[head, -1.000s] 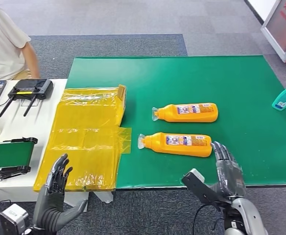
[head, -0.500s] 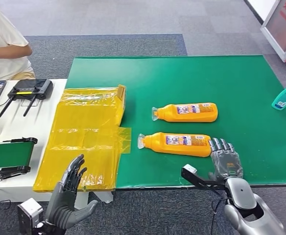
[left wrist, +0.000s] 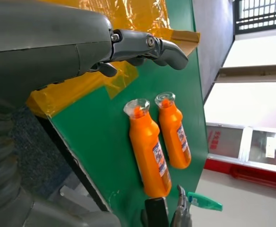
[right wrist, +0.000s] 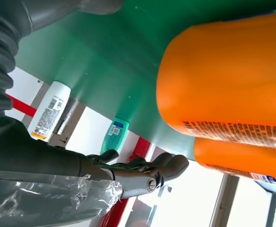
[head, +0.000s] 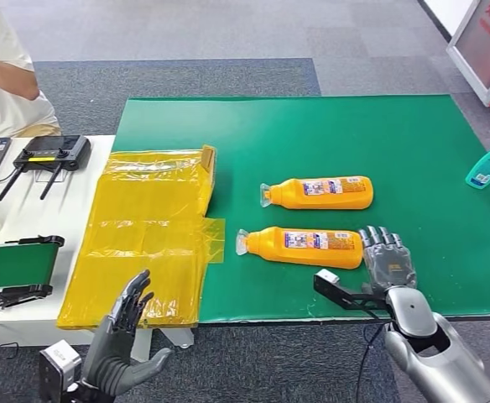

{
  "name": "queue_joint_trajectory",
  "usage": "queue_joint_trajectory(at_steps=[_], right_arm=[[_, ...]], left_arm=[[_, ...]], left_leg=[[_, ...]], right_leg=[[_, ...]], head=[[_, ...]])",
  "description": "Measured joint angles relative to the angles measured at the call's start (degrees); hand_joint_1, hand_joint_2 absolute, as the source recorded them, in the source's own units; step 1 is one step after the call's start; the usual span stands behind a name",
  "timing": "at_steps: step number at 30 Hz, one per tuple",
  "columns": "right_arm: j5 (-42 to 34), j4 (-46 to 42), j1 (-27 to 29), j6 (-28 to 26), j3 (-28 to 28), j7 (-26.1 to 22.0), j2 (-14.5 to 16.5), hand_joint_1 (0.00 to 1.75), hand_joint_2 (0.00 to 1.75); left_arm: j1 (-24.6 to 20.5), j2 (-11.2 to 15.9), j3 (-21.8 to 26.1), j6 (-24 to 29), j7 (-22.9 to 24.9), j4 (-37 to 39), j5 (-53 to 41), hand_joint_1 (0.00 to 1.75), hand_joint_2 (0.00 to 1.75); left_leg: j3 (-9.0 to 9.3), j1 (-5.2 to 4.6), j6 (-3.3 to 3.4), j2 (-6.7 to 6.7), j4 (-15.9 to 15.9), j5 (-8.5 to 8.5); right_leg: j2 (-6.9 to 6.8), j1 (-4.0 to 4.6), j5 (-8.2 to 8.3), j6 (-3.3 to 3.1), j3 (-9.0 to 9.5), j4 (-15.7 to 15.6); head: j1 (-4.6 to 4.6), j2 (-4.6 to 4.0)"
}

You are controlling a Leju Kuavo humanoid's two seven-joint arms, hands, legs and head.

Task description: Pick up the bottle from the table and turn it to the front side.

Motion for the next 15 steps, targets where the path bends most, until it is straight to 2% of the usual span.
queue_joint_trajectory(at_steps=[5,10,15], right_arm=[[-2.1,2.3,-3.6,1.4,1.7,-0.3,0.0,0.00,1.75],[-3.7,5.6,-9.1,3.0,4.4,-0.5,0.1,0.00,1.75],[-5.3,8.2,-12.4,4.3,6.6,-1.3,0.3,0.00,1.75]], left_arm=[[-0.5,0.3,-0.9,-0.1,-0.1,0.6,1.1,0.00,1.75],[-1.2,0.6,-2.1,-3.6,-1.8,1.4,5.8,0.00,1.75],[-1.7,0.8,-2.9,-3.8,-2.0,2.1,6.0,0.00,1.75]], left_leg=[[0.00,0.00,-0.03,0.00,0.0,0.04],[-0.02,0.00,-0.03,0.00,0.0,0.08],[-0.02,0.00,-0.02,-0.01,0.0,0.09]], right_leg=[[0.00,0.00,0.02,0.01,0.00,0.0],[0.00,0.00,0.04,0.04,-0.01,0.0],[-0.01,0.00,0.04,0.04,0.00,0.0]], head=[[-0.01,0.00],[0.00,0.00],[0.00,0.00]])
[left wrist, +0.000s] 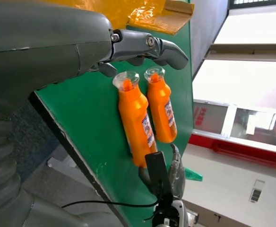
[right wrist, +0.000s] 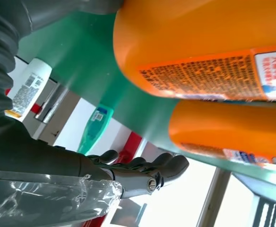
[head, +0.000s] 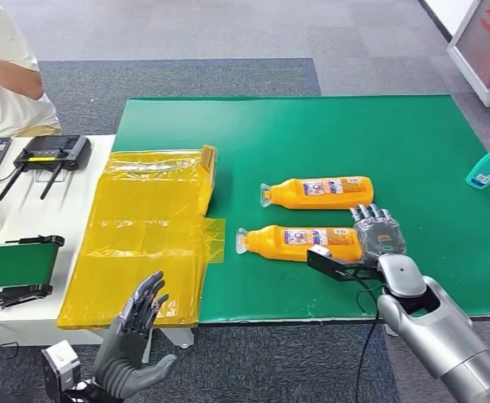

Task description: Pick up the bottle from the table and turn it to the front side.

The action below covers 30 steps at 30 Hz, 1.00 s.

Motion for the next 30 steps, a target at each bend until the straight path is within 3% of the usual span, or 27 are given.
queue_joint_trajectory(at_steps=[11,28,30], right_arm=[[-3.0,11.0,-6.4,2.3,6.0,-1.8,4.1,0.00,1.75],[-6.0,19.5,-10.8,2.0,11.4,-2.8,5.5,0.02,1.75],[-6.2,20.3,-11.0,2.0,11.8,-3.0,5.5,0.85,1.75]], left_arm=[[-2.3,0.3,-0.8,-1.8,-1.0,2.6,1.9,0.00,1.75],[-2.6,0.6,-0.7,-2.0,-1.0,4.4,2.6,0.00,1.75],[-2.5,0.7,-0.7,-1.8,-1.1,4.4,2.5,0.00,1.75]], left_leg=[[-0.01,0.00,-0.02,0.00,0.0,0.05],[0.17,0.01,-0.03,0.00,0.0,0.07],[0.23,0.01,-0.02,0.00,0.0,0.10]], right_leg=[[-0.01,0.00,0.02,0.00,0.00,0.0],[0.01,0.01,0.15,-0.09,0.09,0.0],[0.02,0.01,0.19,-0.10,0.13,0.0]], head=[[0.00,0.00],[0.00,0.00],[0.00,0.00]])
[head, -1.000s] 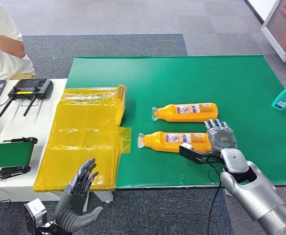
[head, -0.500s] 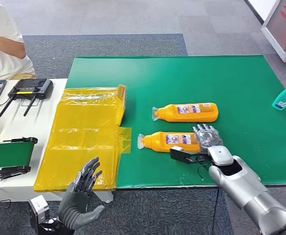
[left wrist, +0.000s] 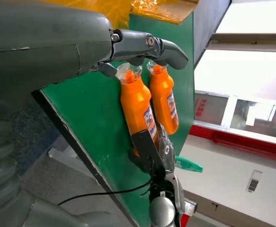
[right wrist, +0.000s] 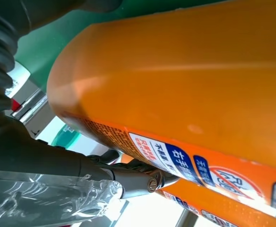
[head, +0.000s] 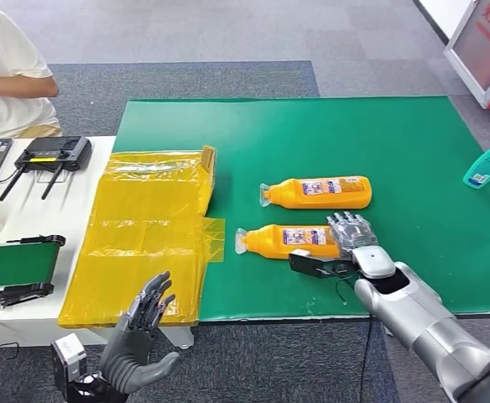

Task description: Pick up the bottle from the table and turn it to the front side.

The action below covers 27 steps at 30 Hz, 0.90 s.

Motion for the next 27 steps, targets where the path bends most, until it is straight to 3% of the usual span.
queue_joint_trajectory(at_steps=[2,3,17,23,27], right_arm=[[-0.8,0.8,0.0,-0.3,0.2,-0.5,-0.1,1.70,1.75],[-1.4,1.1,0.0,-0.5,0.3,-0.8,-0.1,1.75,1.75],[-6.0,0.6,2.4,-5.4,-1.5,-1.8,-0.6,1.75,1.75],[-7.9,-5.4,8.3,-8.8,-5.5,-2.7,-1.0,1.75,1.75],[-8.7,-12.7,16.1,-15.2,-9.4,-6.0,-0.5,1.75,1.75]], left_arm=[[0.1,0.2,0.0,0.2,-0.2,0.0,-0.2,0.00,1.75],[0.2,0.3,0.0,0.2,-0.2,0.0,-0.2,0.00,1.75],[0.6,0.7,0.0,0.9,-0.2,0.0,0.1,0.00,1.75],[1.5,0.8,0.0,1.5,-0.2,0.0,-0.5,0.00,1.75],[2.4,0.6,0.3,2.3,0.0,-0.6,-1.1,0.00,1.75]], left_leg=[[0.14,0.00,0.01,0.01,0.0,0.01],[0.21,0.00,0.01,0.01,0.0,0.00],[0.32,0.00,0.08,0.02,0.0,0.09],[0.32,0.00,0.05,0.01,0.0,-0.01],[0.21,0.02,0.03,-0.03,0.0,-0.07]], right_leg=[[0.01,0.00,0.01,0.00,0.12,0.0],[0.02,0.00,0.01,-0.01,0.19,0.0],[0.02,0.00,0.10,0.09,0.33,0.0],[0.02,0.01,0.00,0.04,0.33,0.0],[-0.01,0.03,-0.11,0.07,0.32,0.0]], head=[[-0.01,0.00],[-0.01,0.00],[0.00,0.00],[-0.01,0.00],[0.00,0.00]])
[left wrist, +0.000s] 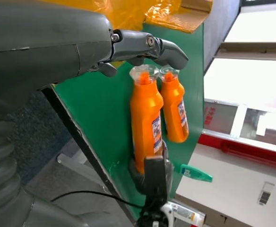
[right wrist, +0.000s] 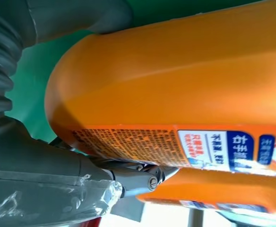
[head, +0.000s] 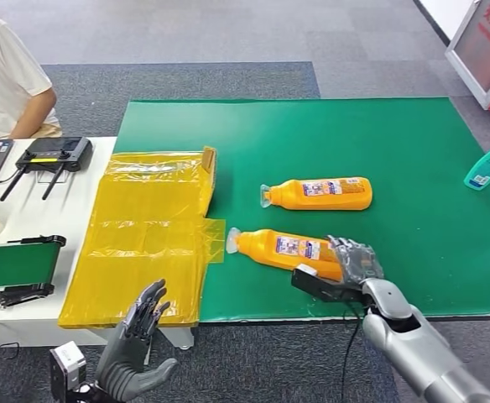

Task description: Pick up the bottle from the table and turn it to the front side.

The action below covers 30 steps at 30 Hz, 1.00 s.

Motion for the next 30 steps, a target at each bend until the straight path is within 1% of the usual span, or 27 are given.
queue_joint_trajectory(at_steps=[2,5,9,13,17,20,25,30], right_arm=[[-1.7,-5.2,5.2,-2.6,-2.6,-2.6,1.5,1.75,1.75],[-5.1,-13.1,11.6,-4.6,-5.3,-6.1,4.3,1.75,1.75],[-11.2,-20.7,17.0,-5.2,-6.9,-10.3,7.4,1.75,1.75],[-20.8,-26.6,21.2,-4.1,-8.3,-14.6,10.6,1.75,1.75],[-32.0,-30.1,24.0,-1.4,-8.9,-17.5,14.0,1.75,1.75],[-37.0,-31.2,25.3,-0.1,-8.9,-18.8,16.2,1.75,1.75],[-40.2,-31.4,26.5,0.4,-8.2,-20.0,18.4,1.75,1.75],[-42.7,-30.3,26.8,-0.9,-6.1,-22.5,18.5,1.75,1.75]], left_arm=[[0.6,-0.4,0.4,0.5,0.1,-0.7,-0.3,0.00,1.75],[1.2,-1.3,1.1,0.9,0.2,-2.0,-0.7,0.00,1.75],[1.7,-2.0,1.6,1.2,0.3,-3.3,-1.3,0.00,1.75],[1.9,-2.5,1.7,2.1,0.2,-4.1,-1.0,0.00,1.75],[1.9,-3.0,1.6,2.9,0.1,-4.7,1.5,0.00,1.75],[1.6,-3.5,1.3,2.7,0.3,-4.9,4.8,0.00,1.75],[1.0,-4.0,0.3,3.4,0.6,-4.9,7.0,0.00,1.75],[-0.6,-4.2,-1.0,5.1,1.5,-4.9,11.3,0.00,1.75]], left_leg=[[-0.12,0.02,-0.04,-0.01,0.0,-0.03],[-0.28,0.05,-0.10,-0.01,0.0,-0.06],[-0.36,0.05,-0.09,-0.02,0.0,-0.08],[-0.41,0.04,-0.06,-0.01,0.0,-0.12],[-0.40,0.03,-0.06,-0.01,0.0,-0.13],[-0.40,0.04,-0.08,-0.01,0.0,-0.12],[-0.40,0.04,-0.09,-0.01,0.0,-0.11],[-0.41,0.04,-0.08,-0.01,0.0,-0.11]], right_leg=[[0.00,0.02,-0.03,-0.01,-0.10,0.0],[0.00,0.04,-0.07,-0.04,-0.31,0.0],[-0.04,0.04,-0.16,-0.06,-0.38,0.0],[-0.04,0.02,-0.16,-0.06,-0.42,0.0],[-0.04,0.02,-0.17,-0.06,-0.44,0.0],[-0.04,0.03,-0.16,-0.07,-0.45,0.0],[-0.04,0.03,-0.16,-0.07,-0.44,0.0],[-0.04,0.02,-0.16,-0.06,-0.44,0.0]], head=[[0.00,0.00],[-0.01,0.00],[0.01,0.00],[0.01,0.00],[-0.01,0.00],[-0.01,0.00],[-0.01,0.00],[-0.01,0.00]])
